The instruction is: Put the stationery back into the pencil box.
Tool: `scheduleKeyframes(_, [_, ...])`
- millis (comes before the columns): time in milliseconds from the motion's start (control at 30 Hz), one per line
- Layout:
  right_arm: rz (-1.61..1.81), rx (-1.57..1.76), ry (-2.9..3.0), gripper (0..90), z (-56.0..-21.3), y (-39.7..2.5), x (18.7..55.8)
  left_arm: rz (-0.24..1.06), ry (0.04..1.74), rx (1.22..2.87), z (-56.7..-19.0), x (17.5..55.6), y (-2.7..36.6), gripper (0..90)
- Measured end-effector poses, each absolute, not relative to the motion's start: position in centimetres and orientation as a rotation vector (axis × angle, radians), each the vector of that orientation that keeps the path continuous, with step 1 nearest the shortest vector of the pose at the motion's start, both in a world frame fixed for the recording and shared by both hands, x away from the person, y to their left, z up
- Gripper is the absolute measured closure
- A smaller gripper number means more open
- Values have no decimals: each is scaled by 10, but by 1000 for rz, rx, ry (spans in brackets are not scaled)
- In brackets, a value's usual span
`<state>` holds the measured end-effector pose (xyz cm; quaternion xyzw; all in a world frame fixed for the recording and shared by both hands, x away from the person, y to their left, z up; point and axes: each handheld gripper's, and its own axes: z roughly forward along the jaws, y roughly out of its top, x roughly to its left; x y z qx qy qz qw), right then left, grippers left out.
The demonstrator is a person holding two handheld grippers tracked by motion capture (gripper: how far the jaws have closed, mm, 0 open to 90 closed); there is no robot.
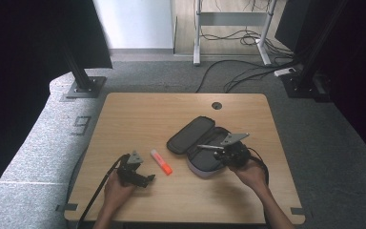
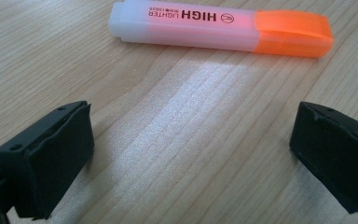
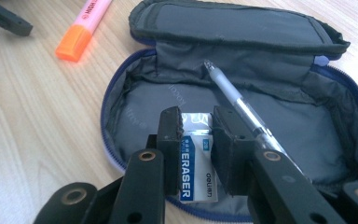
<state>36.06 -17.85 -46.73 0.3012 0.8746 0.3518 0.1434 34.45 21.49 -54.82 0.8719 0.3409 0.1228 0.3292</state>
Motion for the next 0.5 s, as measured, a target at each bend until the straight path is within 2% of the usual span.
scheduleKeyframes(500, [962, 868, 2538, 722, -484, -158, 383, 322, 893, 2281, -548, 344, 215, 0])
